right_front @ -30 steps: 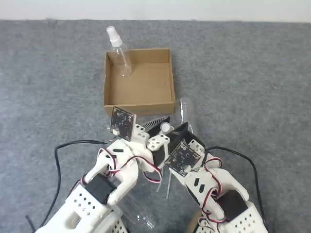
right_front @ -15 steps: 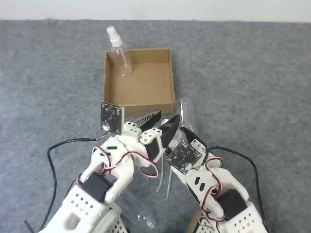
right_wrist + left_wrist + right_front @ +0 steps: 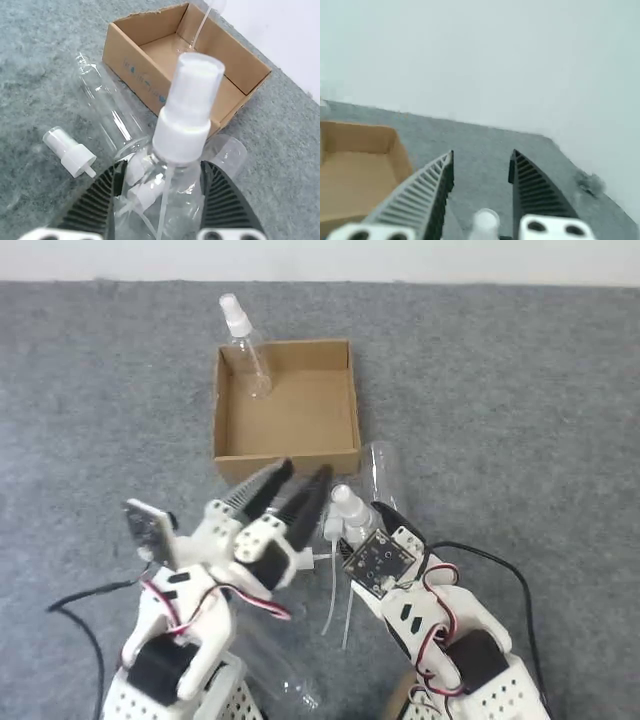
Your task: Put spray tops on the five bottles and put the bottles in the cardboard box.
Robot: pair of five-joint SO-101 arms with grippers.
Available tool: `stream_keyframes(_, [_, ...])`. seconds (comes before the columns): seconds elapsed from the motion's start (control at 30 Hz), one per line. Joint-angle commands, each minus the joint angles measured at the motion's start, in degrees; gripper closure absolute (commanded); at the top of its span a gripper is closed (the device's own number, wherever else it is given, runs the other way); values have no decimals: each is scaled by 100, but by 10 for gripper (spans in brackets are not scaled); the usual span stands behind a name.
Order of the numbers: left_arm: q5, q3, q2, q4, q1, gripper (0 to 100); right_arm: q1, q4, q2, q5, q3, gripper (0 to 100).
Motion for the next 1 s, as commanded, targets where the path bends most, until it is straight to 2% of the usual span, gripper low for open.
stream_keyframes(0.0, [18,-66,0,-352,-519,833,75,-40,-75,-202,-79,926])
stream_keyframes(0.13, [-229,-40,0,-325,-862,834,75,-40,-75,-202,-18,926])
stream_keyframes(0.23, [-589,-40,0,53,-1284,834,75,-75,-75,-202,35,926])
stream_keyframes(0.43, [-633,-31,0,747,-1969,834,75,-57,-75,-202,35,926])
stream_keyframes(0.53, [-642,154,0,1002,-2031,834,75,-40,-75,-211,35,926])
stream_keyframes(0.73, [-651,927,0,1011,-2066,834,101,-31,-75,-229,35,926])
stream_keyframes(0.97, [-651,1270,0,1011,-2066,846,382,-84,-75,-826,-18,926])
